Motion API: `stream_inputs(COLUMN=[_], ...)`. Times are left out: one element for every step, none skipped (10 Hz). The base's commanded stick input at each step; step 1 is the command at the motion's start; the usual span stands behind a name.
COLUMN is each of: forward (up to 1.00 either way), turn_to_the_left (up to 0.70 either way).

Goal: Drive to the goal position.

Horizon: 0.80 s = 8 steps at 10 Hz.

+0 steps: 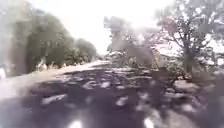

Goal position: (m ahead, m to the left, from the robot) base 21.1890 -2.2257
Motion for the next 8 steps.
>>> stream_inputs(forward=[0.5,0.5,0.5,0.5,0.5,0.5,0.5,0.5], turn_to_the_left=[0.0,-0.47,-0.27,-0.07,0.0,0.0,0.0,0.0])
